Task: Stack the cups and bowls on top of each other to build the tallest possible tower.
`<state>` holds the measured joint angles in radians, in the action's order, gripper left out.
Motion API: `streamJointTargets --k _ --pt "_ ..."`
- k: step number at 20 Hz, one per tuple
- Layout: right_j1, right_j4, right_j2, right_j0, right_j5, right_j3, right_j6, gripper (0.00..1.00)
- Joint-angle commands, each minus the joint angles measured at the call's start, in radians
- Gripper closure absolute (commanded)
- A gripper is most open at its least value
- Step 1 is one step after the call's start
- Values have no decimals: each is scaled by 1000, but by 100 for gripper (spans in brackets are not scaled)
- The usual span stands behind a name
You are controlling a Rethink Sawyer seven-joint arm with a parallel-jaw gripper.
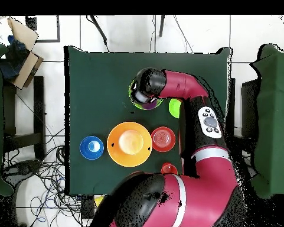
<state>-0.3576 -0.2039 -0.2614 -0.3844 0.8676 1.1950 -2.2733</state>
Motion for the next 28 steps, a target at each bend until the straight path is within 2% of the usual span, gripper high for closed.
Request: streamJointTargets --k 1,9,22,28 --pt "63 2 -86 -16 142 -31 175 100" --pt "61 18 -93 3 138 -36 135 100" --pt "101 -9 -78 22 219 -176 159 100" --pt "105 -4 -85 24 245 -195 162 100"
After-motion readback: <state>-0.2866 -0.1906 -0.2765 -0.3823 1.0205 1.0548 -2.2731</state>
